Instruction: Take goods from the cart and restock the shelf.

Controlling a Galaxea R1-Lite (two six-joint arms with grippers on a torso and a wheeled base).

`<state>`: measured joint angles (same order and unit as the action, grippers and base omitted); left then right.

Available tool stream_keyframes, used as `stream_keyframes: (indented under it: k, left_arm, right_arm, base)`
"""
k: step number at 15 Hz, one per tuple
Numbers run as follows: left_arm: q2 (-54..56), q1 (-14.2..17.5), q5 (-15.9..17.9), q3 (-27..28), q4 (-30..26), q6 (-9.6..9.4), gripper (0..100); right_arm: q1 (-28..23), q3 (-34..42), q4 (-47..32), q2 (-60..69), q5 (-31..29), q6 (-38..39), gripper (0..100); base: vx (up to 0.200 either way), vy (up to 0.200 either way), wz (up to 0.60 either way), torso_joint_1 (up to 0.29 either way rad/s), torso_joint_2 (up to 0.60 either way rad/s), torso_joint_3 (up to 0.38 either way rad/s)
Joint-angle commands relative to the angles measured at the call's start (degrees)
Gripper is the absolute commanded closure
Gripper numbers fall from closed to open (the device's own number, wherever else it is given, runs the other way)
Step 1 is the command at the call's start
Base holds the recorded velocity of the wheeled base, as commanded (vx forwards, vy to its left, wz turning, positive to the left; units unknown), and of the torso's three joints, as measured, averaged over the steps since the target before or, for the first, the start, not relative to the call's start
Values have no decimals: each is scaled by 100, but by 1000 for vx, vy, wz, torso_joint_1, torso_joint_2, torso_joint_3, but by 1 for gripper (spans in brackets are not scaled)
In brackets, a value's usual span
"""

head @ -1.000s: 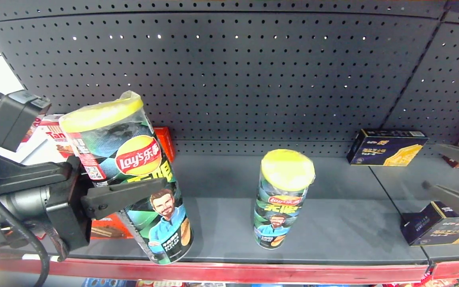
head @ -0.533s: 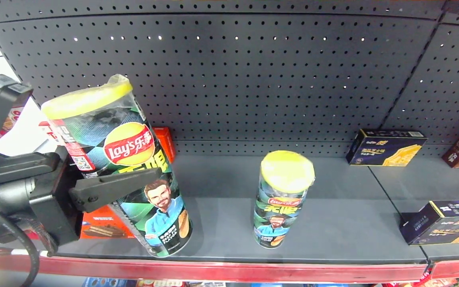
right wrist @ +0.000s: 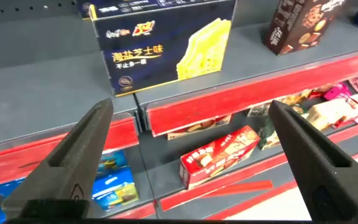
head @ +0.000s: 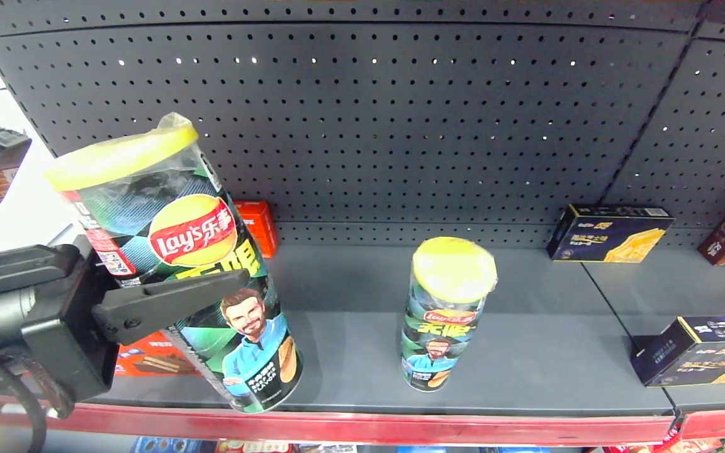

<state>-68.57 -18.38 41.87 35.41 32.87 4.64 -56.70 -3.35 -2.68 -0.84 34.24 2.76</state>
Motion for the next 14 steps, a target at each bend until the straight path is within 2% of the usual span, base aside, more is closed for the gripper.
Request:
stream_keyframes:
  k: [1, 14]
  left_arm:
    - [2, -7, 5, 27, 9, 1, 100]
    - [-25, -78, -4, -8, 27, 1, 100]
  right_arm:
    - [-25, 36, 5, 84, -14, -3, 0]
    - [-25, 36, 5, 84, -32, 138, 0]
  base:
    - [0, 0, 0, 0, 0, 0]
    - [0, 0, 0, 0, 0, 0]
